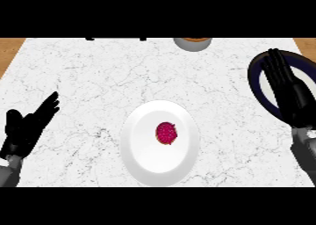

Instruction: Pick the cupcake from the plate and place it in the plate

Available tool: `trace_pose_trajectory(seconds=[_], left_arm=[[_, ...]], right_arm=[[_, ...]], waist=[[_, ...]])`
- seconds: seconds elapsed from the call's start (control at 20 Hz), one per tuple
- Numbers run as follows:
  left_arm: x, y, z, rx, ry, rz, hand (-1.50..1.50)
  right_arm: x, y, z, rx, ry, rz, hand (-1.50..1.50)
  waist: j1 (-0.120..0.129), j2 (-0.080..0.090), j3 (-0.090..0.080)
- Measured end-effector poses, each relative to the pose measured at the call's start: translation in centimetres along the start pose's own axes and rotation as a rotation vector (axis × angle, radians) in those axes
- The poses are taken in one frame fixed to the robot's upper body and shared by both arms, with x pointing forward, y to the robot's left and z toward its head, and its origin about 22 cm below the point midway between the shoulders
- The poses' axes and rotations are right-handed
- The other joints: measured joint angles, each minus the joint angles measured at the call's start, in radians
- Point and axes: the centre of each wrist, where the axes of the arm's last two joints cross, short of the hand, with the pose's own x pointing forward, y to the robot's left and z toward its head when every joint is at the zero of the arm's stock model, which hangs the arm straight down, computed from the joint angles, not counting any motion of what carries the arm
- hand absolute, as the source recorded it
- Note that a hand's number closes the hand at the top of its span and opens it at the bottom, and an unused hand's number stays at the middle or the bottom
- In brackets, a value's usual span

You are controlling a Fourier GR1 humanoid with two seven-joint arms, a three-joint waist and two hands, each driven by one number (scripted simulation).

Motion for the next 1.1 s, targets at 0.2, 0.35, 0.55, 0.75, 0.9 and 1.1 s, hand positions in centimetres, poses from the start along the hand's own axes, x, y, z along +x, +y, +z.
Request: trace_pose_trajectory(seconds=[0.2, 0.35, 0.55, 0.75, 0.9, 1.1], left_arm=[[-0.2, -2.2, -0.1, 0.045, -0.009, 0.031, 0.0], [0.0, -3.8, -0.4, 0.086, -0.01, 0.061, 0.0], [-0.4, -4.9, -0.3, 0.094, 0.009, 0.099, 0.0], [-0.7, -7.0, 0.0, 0.12, 0.008, 0.135, 0.0], [-0.4, -7.8, 0.0, 0.132, 0.003, 0.147, 0.0], [0.2, -8.1, 0.1, 0.13, 0.005, 0.147, 0.0]], right_arm=[[0.4, 4.7, -0.4, 0.124, 0.014, -0.084, 1.5], [1.5, 7.5, -1.1, 0.246, -0.009, -0.024, 1.5], [2.1, 5.9, -1.5, 0.264, -0.12, 0.442, 1.5], [-2.2, 10.6, 1.8, 0.134, -0.092, 0.266, -1.5], [-4.2, 13.1, 3.9, 0.14, -0.124, 0.077, -1.5], [-6.8, 13.7, 4.8, 0.284, -0.156, 0.106, -1.5]], waist=[[0.006, -0.008, -0.001], [0.018, -0.018, -0.011], [0.015, -0.03, -0.017], [0.005, -0.014, -0.003], [0.005, -0.009, 0.001], [0.007, -0.009, 0.0]])
